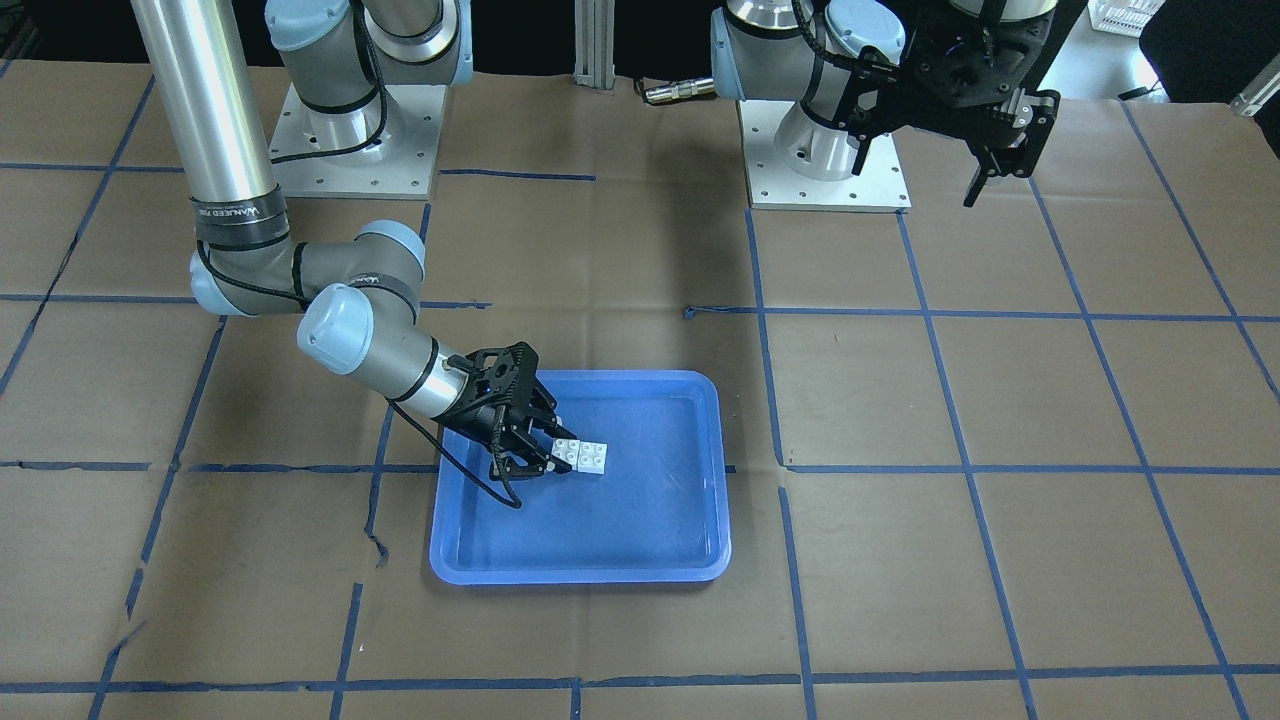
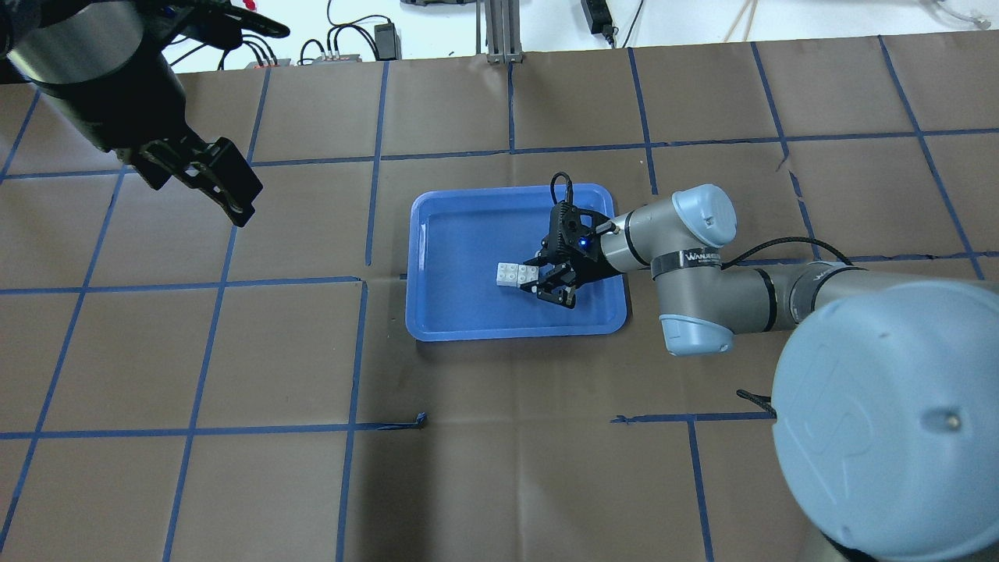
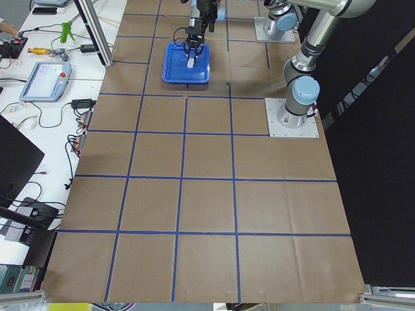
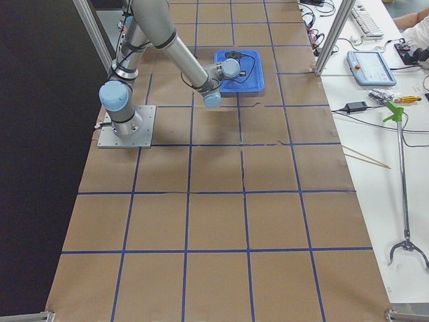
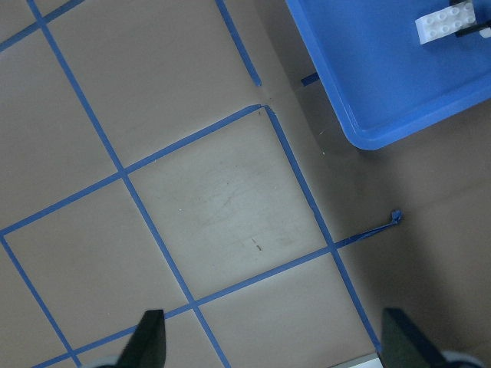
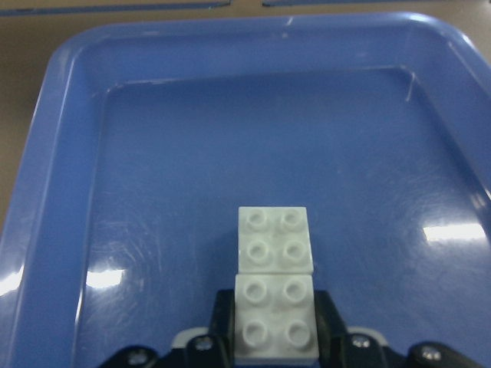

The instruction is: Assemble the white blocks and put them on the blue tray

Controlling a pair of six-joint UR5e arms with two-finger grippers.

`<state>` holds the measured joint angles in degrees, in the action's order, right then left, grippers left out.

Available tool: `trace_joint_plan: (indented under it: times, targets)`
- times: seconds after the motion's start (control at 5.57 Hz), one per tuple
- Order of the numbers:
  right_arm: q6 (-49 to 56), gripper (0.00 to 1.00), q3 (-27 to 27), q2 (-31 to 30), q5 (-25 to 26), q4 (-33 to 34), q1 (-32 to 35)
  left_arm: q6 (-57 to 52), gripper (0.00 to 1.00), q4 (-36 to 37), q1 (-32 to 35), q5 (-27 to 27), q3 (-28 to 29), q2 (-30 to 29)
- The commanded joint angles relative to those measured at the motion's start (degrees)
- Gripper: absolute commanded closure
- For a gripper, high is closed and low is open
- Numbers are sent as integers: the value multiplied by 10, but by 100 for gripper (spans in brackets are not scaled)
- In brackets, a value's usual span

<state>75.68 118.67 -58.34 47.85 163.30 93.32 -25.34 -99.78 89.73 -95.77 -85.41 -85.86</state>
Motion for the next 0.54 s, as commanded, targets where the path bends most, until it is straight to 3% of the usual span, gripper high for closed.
trace_joint_plan:
  times: [0.0,0.18,0.36]
  targets:
    - [0,42,-1,-1,-3,0,0,-1,1,-1,0,1,0,1]
    - [0,37,-1,-1,-3,0,-1,-1,1,-1,0,1,0,1]
    - [-4,1,-10,-1,-3,-1,-1,-1,1,-1,0,1,-1,1]
